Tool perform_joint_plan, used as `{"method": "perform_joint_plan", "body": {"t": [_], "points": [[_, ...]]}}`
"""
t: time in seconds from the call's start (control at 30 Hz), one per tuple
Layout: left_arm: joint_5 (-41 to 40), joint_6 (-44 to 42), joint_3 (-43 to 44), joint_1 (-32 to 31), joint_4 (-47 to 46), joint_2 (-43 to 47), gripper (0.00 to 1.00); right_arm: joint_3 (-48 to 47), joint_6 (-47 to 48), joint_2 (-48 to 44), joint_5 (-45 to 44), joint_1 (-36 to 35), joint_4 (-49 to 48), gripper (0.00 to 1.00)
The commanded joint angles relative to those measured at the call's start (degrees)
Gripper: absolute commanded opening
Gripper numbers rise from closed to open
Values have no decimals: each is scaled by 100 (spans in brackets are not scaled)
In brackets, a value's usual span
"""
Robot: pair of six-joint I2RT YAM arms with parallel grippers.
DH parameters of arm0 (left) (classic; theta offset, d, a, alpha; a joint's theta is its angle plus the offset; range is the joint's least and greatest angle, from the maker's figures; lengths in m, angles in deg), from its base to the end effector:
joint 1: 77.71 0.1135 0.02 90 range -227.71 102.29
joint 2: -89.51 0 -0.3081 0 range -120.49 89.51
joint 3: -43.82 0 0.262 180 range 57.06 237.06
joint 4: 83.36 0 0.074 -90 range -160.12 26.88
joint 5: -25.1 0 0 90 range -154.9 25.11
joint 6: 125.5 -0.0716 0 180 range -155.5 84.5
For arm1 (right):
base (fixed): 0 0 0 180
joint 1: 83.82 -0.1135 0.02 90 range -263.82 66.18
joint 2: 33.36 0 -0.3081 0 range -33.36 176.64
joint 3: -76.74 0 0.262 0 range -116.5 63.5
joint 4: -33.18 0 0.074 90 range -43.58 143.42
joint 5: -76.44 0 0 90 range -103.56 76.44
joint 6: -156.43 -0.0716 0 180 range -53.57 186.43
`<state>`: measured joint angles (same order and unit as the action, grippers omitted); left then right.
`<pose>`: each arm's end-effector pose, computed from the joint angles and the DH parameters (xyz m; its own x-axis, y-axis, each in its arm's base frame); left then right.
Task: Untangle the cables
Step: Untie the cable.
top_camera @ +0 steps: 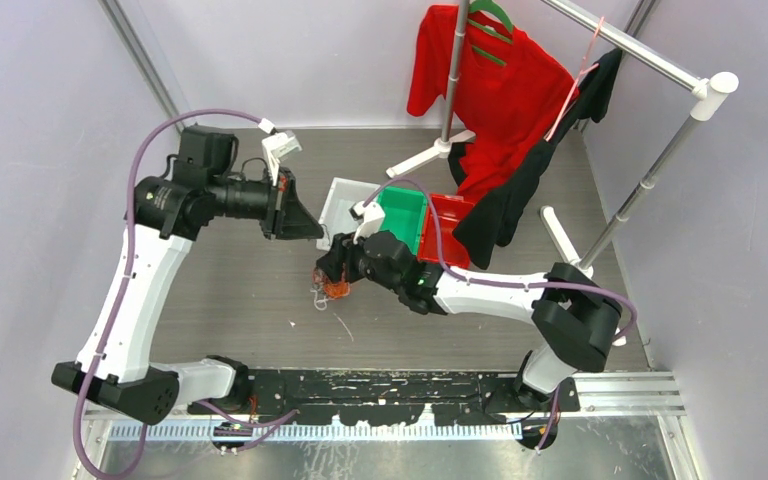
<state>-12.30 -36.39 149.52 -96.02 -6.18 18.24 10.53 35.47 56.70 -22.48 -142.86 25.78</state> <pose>0.1943 -0.1242 0.4737 -0.6328 0.2193 -0.7426 0.7546 0.3900 -0.5278 0.2147 0.3362 0.2747 -0.5214 0.1188 -0.8450 -0.5859 0.6701 0.4557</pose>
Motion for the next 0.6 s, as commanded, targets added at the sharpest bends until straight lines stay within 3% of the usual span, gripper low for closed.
{"method": "perform_joint_plan", "body": {"t": [0.0, 0.27, 0.57], "points": [[291, -155, 738, 17, 298, 26, 0, 164, -244, 84, -56, -26, -495, 57], [-446, -350, 1794, 26, 346, 21, 0, 771, -569, -2, -97, -19, -677, 56], [-2842, -531, 2798, 35, -529, 57, 0, 1569, -964, -192, -201, -53, -1142, 56]]}}
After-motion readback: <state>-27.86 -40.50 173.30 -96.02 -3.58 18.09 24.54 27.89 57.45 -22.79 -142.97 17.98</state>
